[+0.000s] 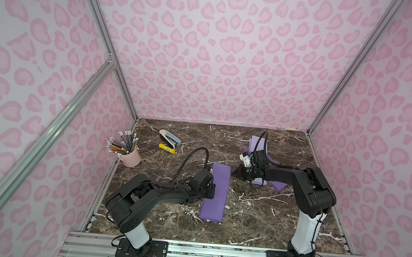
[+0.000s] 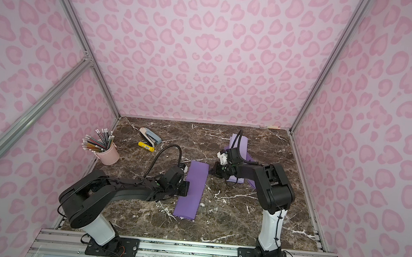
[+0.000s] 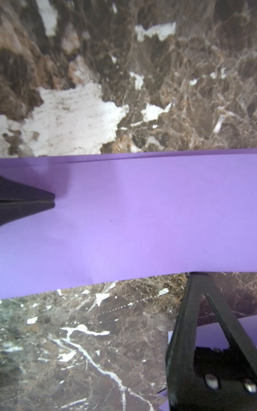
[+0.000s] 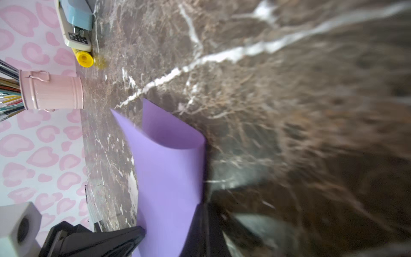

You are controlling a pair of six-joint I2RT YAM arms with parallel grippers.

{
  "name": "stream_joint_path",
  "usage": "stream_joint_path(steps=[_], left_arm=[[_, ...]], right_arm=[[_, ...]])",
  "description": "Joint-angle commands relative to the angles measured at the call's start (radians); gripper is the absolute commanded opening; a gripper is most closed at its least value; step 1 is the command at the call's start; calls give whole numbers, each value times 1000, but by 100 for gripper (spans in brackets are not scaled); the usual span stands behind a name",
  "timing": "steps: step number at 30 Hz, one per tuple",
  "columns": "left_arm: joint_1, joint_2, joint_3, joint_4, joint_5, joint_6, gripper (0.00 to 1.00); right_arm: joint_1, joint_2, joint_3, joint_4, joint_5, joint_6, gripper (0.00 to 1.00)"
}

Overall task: Fold the rectangular paper in half along the long edge
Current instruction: Fold the paper at the center of the board.

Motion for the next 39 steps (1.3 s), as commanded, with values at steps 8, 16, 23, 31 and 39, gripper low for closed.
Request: stream_joint_path(steps=[8, 16, 23, 31, 39], left_arm=[[1, 10, -9, -100, -3, 2, 4], [0, 9, -4, -107, -3, 2, 4], [0, 0, -14, -110, -8, 3, 4], [0, -4, -26, -105, -9, -2, 4], [0, 0, -16, -102, -9, -2, 4]], right_arm=[[65, -45, 94, -43, -4, -8, 0], [36, 103, 138, -34, 4, 7, 0], [-44, 48, 25, -17, 56, -11, 0], [-73, -91, 11, -87, 69, -55, 0], [38, -207, -213, -46, -55, -64, 31]])
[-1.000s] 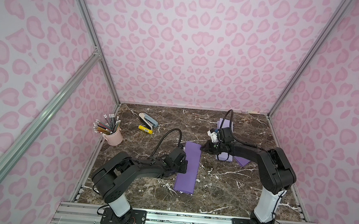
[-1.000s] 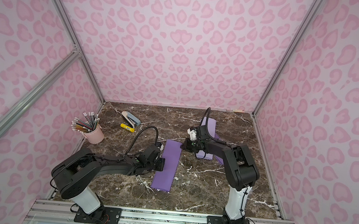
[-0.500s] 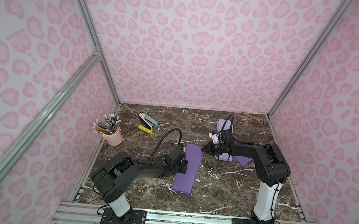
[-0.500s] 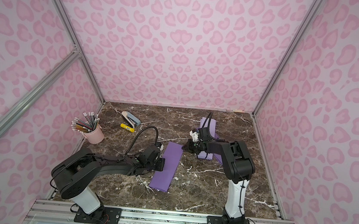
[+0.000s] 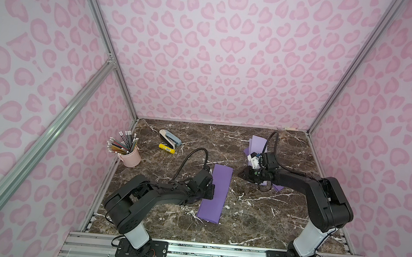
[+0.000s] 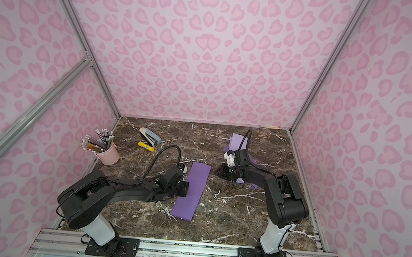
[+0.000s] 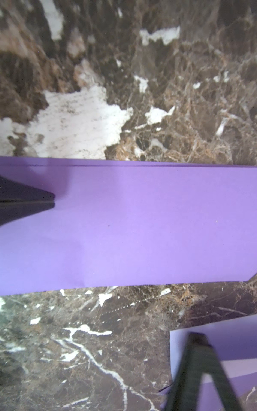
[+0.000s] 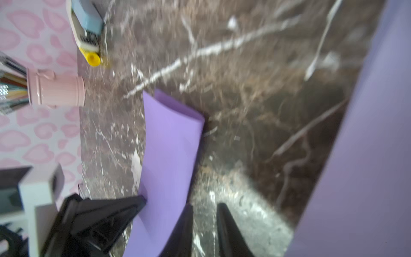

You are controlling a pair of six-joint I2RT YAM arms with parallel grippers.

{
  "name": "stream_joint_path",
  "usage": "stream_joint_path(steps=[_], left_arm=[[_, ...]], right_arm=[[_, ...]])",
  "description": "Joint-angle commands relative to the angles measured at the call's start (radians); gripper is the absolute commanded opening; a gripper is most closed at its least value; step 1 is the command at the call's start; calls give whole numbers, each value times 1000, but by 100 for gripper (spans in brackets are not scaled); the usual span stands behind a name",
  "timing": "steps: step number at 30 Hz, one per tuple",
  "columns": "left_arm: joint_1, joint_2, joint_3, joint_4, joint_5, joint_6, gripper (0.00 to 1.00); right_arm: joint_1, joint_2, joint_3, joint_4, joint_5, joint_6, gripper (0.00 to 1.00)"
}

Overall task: Fold the rectangular paper in half along the long edge
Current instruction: Pick up the paper from the center of the board.

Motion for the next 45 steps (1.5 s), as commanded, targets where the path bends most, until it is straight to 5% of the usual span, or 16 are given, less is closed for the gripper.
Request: stream_joint_path(steps=[1, 9, 19, 23, 29, 34, 39, 45], left_arm=[[0, 12, 2, -107, -9, -1, 4], [0, 19, 4, -100, -5, -3, 4], [-1, 22, 6, -90, -3, -5, 4], [-1, 21, 3, -90, -3, -7, 4], [-1, 1, -2, -92, -6, -8, 4], [-1, -15, 25, -104, -9, -5, 4], [-1, -7, 45, -108, -8, -7, 4], [-3, -6, 54, -106, -6, -14, 4]], right_arm=[[64, -18, -81, 31, -46, 5, 33], [211, -67, -255, 211, -9, 181, 40], [289, -57, -253, 341, 16, 317, 40], [302, -59, -246, 351, 33, 331, 32], [307, -59, -256, 346, 39, 327, 0], [309, -106, -277, 325, 46, 325, 0], [334, -159, -291, 302, 62, 334, 20], [346, -187, -312, 296, 82, 336, 1]])
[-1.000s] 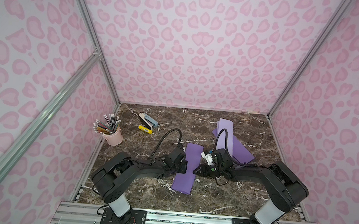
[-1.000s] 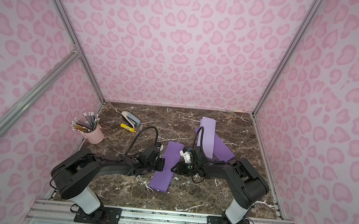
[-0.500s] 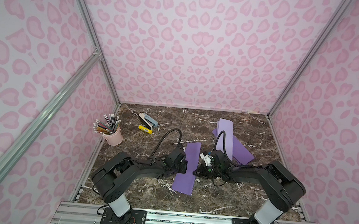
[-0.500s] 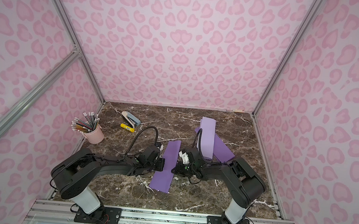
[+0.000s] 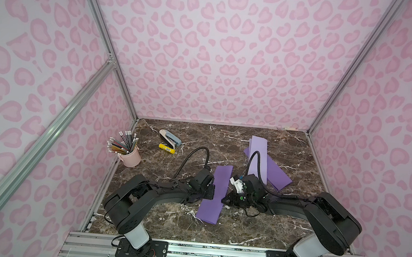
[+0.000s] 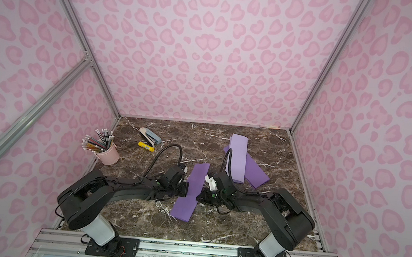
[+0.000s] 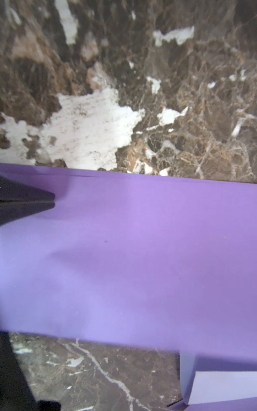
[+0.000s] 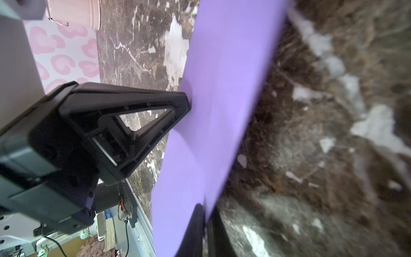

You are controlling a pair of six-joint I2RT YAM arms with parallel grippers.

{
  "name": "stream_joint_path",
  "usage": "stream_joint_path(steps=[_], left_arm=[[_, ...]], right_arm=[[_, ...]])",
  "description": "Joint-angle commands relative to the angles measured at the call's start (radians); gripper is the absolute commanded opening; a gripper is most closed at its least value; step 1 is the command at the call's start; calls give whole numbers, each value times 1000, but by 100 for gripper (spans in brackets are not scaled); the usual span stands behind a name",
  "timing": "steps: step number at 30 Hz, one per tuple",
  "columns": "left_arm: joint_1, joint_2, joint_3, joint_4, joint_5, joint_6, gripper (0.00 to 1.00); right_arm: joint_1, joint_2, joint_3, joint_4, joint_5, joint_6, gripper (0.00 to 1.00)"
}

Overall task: Fold the rectangular paper in half along the long edge
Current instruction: Pick up the paper from the center of the board, then place the paper on the paper.

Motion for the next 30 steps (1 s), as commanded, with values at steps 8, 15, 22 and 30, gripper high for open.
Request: stream_joint_path(steps=[8, 15, 22, 30], left_arm=[[-4, -59, 23, -17, -16, -6, 4], [-4, -312, 162, -101, -89, 44, 28], [-2, -574, 161, -194, -181, 41, 58], [5, -699, 101, -337, -291, -17, 63]], right_arm=[[1, -8, 16, -49, 29, -29, 0], [-79, -21, 144, -263, 48, -176, 0], [-338, 8, 353, -465, -4, -368, 0], [-541, 116, 427, -503, -23, -368, 0]])
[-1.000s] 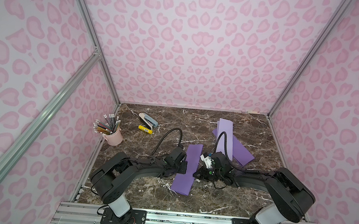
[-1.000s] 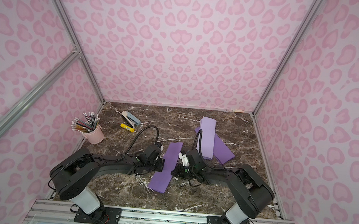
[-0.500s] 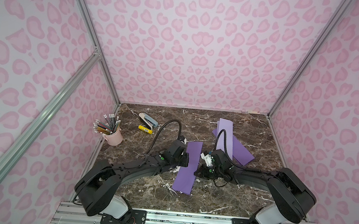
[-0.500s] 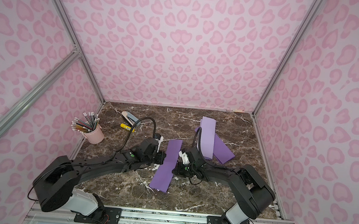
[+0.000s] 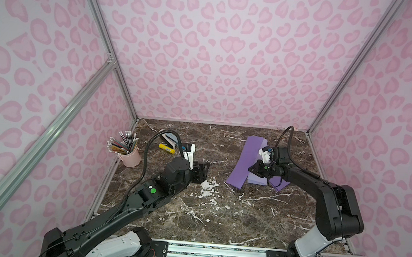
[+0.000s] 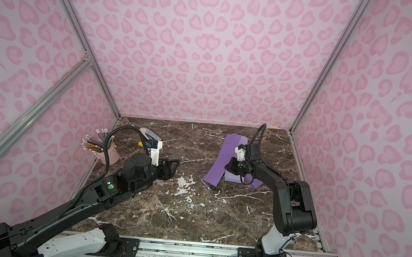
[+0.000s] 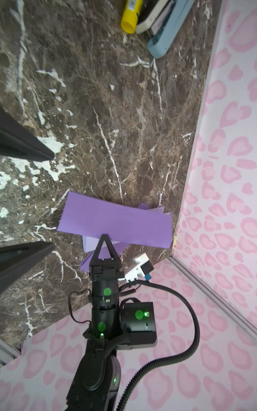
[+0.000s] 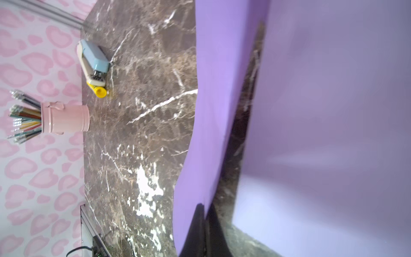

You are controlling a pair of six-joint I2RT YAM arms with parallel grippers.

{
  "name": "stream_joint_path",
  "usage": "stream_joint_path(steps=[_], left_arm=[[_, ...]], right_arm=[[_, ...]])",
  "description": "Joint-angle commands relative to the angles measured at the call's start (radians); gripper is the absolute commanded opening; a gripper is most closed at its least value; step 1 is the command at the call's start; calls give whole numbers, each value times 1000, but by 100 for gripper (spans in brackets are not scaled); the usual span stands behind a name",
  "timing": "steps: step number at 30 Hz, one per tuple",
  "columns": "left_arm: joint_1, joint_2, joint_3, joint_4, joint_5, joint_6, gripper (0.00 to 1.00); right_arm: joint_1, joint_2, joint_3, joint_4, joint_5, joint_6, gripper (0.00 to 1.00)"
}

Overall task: Fold the rectangular paper in half along the long edge
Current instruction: Place the paper on the paper.

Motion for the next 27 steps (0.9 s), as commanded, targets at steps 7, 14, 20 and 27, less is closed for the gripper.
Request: stream_joint_path(steps=[7, 14, 20, 27], left_arm=[[149, -75, 45, -157, -155, 9, 73], [409, -97, 36, -14, -201, 213, 76], [444, 1, -133, 321, -347, 385, 78], [452, 119, -320, 787, -443, 534, 78]], right_arm=[[-79, -72, -45, -88, 88, 6, 65], [-91, -402, -80, -139, 220, -19, 84], [-91, -719, -296, 173, 511, -22, 88], [-71, -950, -773, 825, 664, -180, 99]])
